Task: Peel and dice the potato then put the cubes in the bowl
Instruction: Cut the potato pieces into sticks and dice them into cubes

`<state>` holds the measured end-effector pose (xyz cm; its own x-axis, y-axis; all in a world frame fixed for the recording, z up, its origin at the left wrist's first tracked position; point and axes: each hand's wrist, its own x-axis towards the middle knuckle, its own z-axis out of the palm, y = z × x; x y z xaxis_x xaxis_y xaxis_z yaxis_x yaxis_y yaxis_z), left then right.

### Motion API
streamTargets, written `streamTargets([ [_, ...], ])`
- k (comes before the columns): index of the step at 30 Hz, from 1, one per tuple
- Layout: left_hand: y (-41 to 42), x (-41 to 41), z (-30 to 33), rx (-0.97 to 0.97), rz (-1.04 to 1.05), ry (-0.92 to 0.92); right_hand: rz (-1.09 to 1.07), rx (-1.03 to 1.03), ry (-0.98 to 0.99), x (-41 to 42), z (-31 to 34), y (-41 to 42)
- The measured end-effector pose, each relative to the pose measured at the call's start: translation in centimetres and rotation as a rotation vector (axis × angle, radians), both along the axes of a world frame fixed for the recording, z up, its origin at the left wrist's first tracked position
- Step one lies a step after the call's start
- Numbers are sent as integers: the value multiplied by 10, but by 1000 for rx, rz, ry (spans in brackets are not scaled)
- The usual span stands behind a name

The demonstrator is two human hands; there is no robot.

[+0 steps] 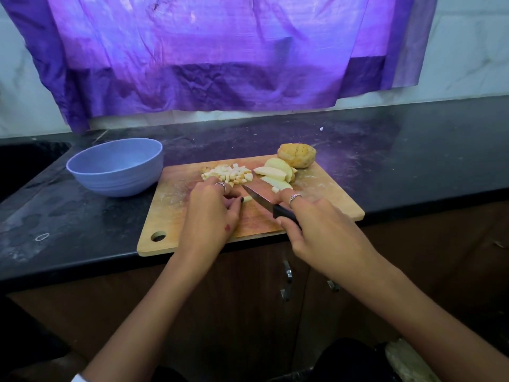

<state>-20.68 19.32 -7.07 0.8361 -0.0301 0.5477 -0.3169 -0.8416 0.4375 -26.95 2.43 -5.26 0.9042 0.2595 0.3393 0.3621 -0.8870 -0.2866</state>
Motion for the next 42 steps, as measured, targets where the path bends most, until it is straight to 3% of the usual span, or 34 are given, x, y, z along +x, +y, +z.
streamTargets([
  [11, 0, 4, -2, -45, -27, 8, 4, 0, 63, 17, 9, 9],
  [19, -2, 5, -4, -75, -14, 37, -14, -172, 6, 10, 11, 9],
  [26, 1, 4, -2, -84, -28, 93, -22, -65, -40, 2, 13, 7],
  [42, 4, 5, -4, -90, -53, 82, -16, -113, -38, 20, 9, 26],
])
